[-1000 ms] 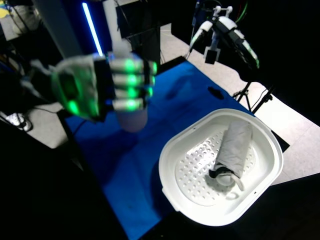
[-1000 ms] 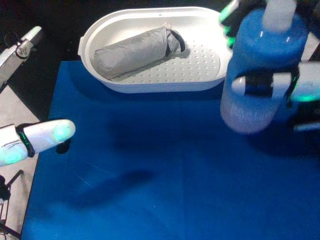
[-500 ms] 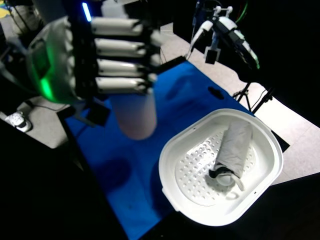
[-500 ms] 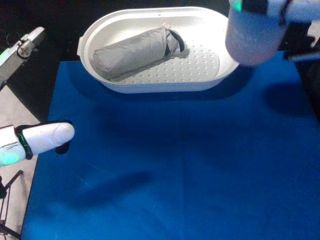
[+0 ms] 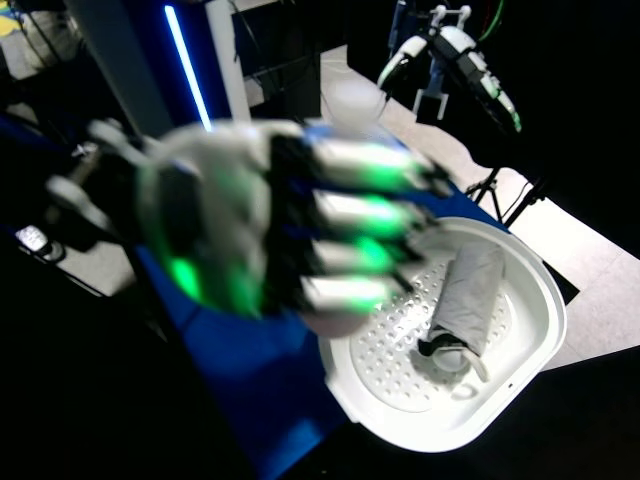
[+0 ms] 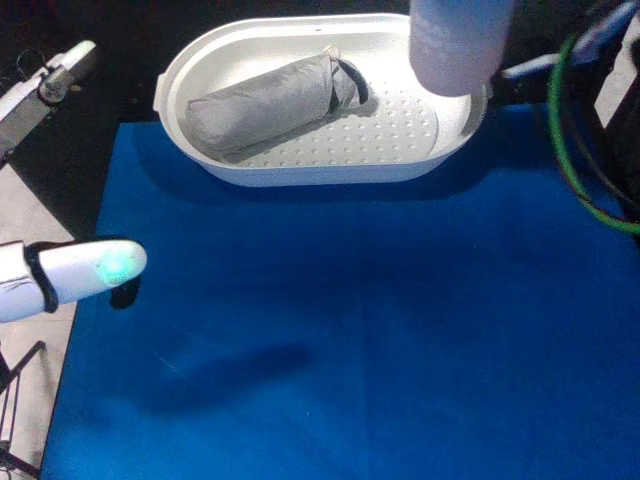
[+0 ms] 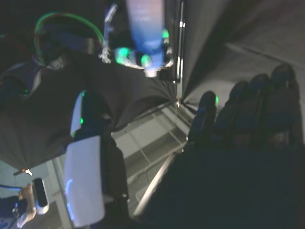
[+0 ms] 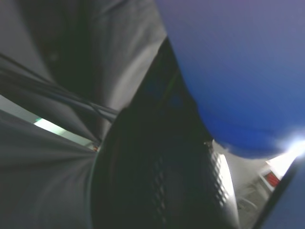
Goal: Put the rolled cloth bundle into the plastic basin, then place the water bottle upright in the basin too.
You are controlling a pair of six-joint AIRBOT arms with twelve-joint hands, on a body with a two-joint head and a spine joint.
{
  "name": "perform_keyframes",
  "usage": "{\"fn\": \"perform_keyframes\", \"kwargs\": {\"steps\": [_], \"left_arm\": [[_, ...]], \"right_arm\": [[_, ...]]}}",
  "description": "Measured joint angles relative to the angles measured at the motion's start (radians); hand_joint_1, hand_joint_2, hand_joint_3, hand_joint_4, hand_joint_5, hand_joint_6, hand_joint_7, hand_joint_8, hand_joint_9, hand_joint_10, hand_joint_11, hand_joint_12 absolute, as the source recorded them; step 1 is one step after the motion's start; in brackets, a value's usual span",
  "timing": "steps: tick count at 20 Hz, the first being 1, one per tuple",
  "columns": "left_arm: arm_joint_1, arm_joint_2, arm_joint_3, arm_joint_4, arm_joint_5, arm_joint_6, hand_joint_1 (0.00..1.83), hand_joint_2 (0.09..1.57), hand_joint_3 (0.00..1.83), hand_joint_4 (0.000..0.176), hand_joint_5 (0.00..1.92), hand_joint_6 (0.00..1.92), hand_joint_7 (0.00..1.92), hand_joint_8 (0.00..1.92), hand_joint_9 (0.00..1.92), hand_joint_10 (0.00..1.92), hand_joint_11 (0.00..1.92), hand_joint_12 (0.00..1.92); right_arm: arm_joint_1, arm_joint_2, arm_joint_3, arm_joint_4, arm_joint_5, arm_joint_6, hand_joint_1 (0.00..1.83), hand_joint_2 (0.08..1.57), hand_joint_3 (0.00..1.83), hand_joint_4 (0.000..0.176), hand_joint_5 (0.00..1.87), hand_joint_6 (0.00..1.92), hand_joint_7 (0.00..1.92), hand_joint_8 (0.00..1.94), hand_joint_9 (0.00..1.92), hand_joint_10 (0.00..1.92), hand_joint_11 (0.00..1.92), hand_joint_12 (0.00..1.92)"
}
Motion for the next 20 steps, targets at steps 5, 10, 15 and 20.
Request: {"fn": "perform_keyframes", "kwargs": {"steps": [5,10,15,20], "left_arm": [[-0.019,-0.020,0.029,0.021,0.013,-0.021,0.61,0.81,0.00,0.176,0.08,0.00,0.00,0.00,0.00,0.00,0.00,0.00],[-0.028,-0.032,0.041,0.033,0.023,-0.039,0.62,0.82,0.00,0.176,0.05,0.00,0.00,0.00,0.00,0.00,0.00,0.00],[-0.028,-0.032,0.043,0.043,0.023,-0.046,0.61,0.80,0.00,0.176,0.05,0.00,0.00,0.00,0.00,0.00,0.00,0.00],[-0.030,-0.032,0.048,0.044,0.024,-0.050,0.62,0.81,0.00,0.176,0.04,0.00,0.00,0.00,0.00,0.00,0.00,0.00]], "right_arm": [[0.010,-0.122,0.140,0.028,-0.090,0.001,1.25,1.14,0.00,0.000,0.89,0.89,1.00,1.21,1.12,1.19,1.00,1.57],[0.010,-0.158,0.195,0.035,-0.099,0.034,1.25,1.13,0.00,0.000,0.90,0.90,1.06,1.08,1.10,1.03,0.98,1.46],[-0.011,-0.216,0.261,0.050,-0.111,0.115,0.89,1.12,0.00,0.000,0.80,0.17,0.98,0.21,0.86,0.61,0.58,1.36],[-0.028,-0.224,0.262,0.053,-0.146,0.118,0.79,1.13,0.00,0.000,0.72,0.00,1.02,0.01,0.77,0.65,0.45,1.50]]}}
